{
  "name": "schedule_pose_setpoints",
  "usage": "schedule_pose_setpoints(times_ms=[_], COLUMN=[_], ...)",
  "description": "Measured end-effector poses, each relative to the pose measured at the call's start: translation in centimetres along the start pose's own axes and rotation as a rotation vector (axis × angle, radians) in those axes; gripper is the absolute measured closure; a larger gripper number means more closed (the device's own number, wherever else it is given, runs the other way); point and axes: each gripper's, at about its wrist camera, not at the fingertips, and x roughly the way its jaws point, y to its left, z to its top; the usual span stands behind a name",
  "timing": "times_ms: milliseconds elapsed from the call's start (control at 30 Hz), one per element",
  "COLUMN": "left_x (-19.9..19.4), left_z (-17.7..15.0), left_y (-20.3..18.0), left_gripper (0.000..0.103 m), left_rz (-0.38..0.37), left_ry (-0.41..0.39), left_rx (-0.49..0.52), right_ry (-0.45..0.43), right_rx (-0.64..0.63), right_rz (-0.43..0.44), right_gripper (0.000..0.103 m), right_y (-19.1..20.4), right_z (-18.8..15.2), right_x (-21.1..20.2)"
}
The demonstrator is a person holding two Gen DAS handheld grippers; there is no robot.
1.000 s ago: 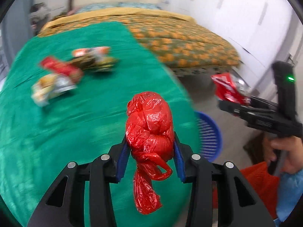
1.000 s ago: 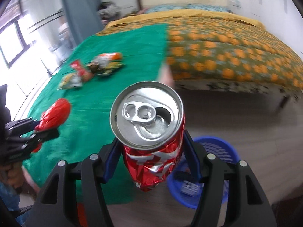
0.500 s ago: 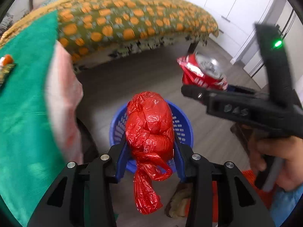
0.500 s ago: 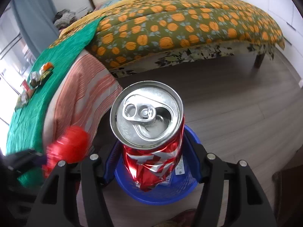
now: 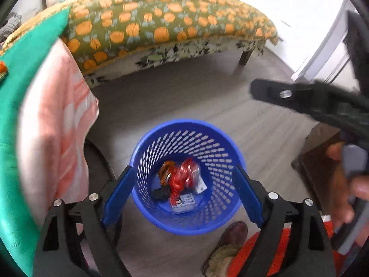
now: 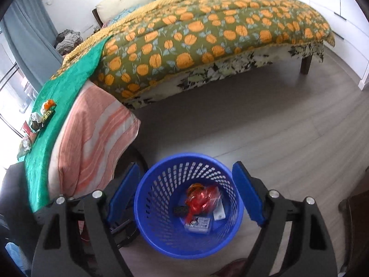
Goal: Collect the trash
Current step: 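Open both tools to drop the bag and can into the wastebasket, then move both open tools back toward the wrappers on the cloth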
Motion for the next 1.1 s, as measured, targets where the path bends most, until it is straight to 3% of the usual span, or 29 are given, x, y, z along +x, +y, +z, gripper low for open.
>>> schedule_pose_setpoints(times_ms=[100, 200, 367, 500, 667, 800, 933, 1100], left_x=[-3.2, -6.4, -10.4, -13.4, -17.6, -20.0, -21.0, -22.8], left_z=[-0.3, -1.0, -3.6, -6.4, -10.5, -13.9, -15.2, -15.9], left_y=[-0.2, 0.0, 2.7, 7.3, 13.7, 19.2, 23.5, 29.1], left_gripper=[0.013, 0.011, 0.009, 0.009, 0.009, 0.008, 0.008, 0.008], left_rz=[-0.024, -0.036, 0.03, 0.104, 0.198, 0.248, 0.322, 0.31], left_ry=[-0.05, -0.087, -0.11, -0.126, -0.152, -0.144, -0.122, -0.122], left_rx=[0.018, 0.045, 0.063, 0.033, -0.04, -0.118, -0.137, -0.169], right_ry=[-0.029, -0.052, -0.11, -0.168, -0.172, -0.123, -0.069, 0.014], right_rx=[-0.026, -0.077, -0.188, -0.314, -0.484, -0.529, -0.577, -0.583], right_rz=[-0.028, -0.089, -0.1, -0.083, -0.024, 0.07, 0.167, 0.22], right_gripper=[0.01, 0.009, 0.009, 0.009, 0.009, 0.009, 0.009, 0.009], right_y=[1.1, 2.7, 6.2, 10.1, 16.0, 20.5, 26.1, 32.2], right_z=[0.0, -0.2, -1.1, -2.4, -5.3, -7.5, -8.8, -8.4], right_x=[-0.9, -1.3, -2.2, -3.0, -2.8, -2.5, -1.9, 0.6])
